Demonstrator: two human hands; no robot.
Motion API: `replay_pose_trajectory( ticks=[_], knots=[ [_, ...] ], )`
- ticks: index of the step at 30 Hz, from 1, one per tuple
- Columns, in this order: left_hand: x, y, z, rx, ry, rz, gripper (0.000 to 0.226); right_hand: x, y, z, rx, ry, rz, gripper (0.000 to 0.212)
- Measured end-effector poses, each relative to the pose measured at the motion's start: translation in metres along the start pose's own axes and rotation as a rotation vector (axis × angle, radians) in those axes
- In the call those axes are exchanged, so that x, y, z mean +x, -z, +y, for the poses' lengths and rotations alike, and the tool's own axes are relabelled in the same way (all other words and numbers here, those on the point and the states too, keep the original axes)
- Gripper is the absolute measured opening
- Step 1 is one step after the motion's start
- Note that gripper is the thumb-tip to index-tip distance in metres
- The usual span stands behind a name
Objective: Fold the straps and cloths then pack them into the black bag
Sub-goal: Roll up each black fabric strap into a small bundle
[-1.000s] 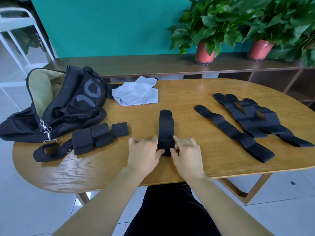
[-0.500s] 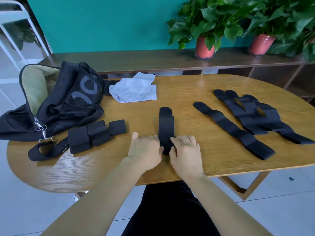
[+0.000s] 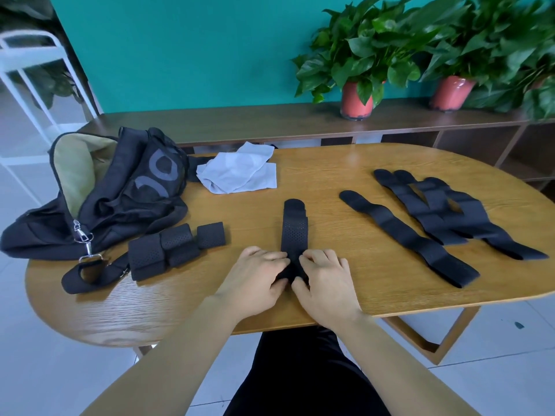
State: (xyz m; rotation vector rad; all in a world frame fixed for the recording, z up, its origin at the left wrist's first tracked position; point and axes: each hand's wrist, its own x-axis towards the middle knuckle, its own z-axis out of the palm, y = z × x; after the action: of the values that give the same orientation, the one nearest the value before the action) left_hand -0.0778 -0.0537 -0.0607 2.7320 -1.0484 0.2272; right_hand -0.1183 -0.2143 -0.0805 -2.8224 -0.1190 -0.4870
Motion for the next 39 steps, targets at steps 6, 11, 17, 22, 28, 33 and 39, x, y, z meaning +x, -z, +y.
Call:
replay_pose_trajectory(
  ticks=[6,11,17,22,28,33,39],
  knots=[
    [0.001,0.006,0.005,-0.115,-0.034,0.075,0.038,-0.003,0.014,0.012,0.101,0.067,-0.042,0.046],
    [0.005,0.006,0.008,-0.413,0.194,0.073,0.050,0.010,0.018,0.013,0.240,-0.096,0.036,0.046],
    [0.011,0.010,0.015,-0.605,0.388,0.161,0.058,0.021,0.005,0.008,0.246,-0.223,0.123,0.035],
    [0.018,-0.005,0.011,-0.455,0.431,0.225,0.046,0.022,0.000,0.001,0.223,-0.240,0.213,0.028],
    [0.027,-0.008,0.010,-0.369,0.455,0.216,0.050,0.028,-0.008,0.001,0.131,-0.206,0.286,0.006],
    [0.033,-0.005,0.011,-0.241,0.439,0.157,0.039,0.032,-0.011,0.002,0.056,-0.180,0.305,0.014],
    [0.037,-0.004,0.012,-0.110,0.446,0.064,0.015,0.033,-0.015,0.004,-0.010,-0.147,0.297,0.014]
  ],
)
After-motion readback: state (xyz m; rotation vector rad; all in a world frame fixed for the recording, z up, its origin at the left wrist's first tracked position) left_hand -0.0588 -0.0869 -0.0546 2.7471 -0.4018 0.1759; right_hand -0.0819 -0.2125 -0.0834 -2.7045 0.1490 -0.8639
